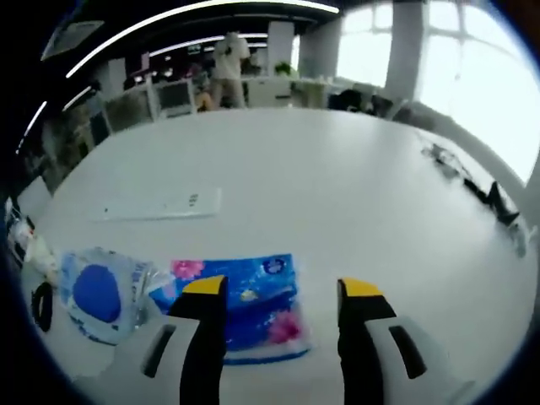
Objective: Arrange the tabletop items into an orderly group along one side of the table until the central work area is clear of visible clutter.
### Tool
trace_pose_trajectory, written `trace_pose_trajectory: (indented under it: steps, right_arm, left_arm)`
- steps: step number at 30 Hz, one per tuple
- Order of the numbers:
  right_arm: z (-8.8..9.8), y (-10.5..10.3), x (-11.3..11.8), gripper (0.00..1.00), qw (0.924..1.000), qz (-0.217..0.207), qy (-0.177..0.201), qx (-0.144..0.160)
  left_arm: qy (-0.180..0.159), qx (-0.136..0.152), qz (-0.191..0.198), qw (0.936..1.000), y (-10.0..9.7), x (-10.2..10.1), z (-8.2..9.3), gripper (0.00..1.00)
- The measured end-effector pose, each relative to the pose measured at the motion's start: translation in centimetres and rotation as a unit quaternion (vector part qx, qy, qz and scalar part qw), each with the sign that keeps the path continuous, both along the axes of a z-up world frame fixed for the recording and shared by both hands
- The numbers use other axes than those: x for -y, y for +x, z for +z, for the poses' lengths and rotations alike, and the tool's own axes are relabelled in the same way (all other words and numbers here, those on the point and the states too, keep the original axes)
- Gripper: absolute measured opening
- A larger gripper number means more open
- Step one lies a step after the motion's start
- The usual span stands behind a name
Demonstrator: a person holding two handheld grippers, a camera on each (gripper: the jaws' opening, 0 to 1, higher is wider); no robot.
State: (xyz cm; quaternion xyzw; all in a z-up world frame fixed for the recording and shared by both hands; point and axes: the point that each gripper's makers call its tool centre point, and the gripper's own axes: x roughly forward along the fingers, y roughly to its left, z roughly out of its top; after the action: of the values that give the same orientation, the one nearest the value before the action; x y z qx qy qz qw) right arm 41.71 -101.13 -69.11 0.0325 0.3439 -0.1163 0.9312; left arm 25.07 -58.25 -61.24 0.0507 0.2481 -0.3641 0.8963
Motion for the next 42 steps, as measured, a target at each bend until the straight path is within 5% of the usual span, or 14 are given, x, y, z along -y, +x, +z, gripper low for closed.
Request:
trace_pose_trajectory:
  steps: [9,18,28,42]
  right_arm:
    - [2.2,-0.7,-2.8,0.82,0.9980,0.030,0.042,0.035]
    - [3.1,-2.7,-6.5,0.98,0.9955,0.082,0.033,0.033]
    - [5.3,-4.7,-13.1,1.00,0.9859,0.151,0.054,0.049]
    - [5.4,-7.0,-22.1,1.00,0.9732,0.211,0.083,0.034]
  left_arm:
    - [-0.016,0.010,0.011,0.9998,0.4,-0.2,1.0,0.97]
    - [-0.028,0.009,0.025,0.9993,0.5,-1.0,1.9,0.99]
    - [-0.027,0.010,0.025,0.9993,-0.2,-1.9,2.5,0.99]
    - [-0.025,0.010,0.031,0.9992,-1.8,-3.0,3.1,0.99]
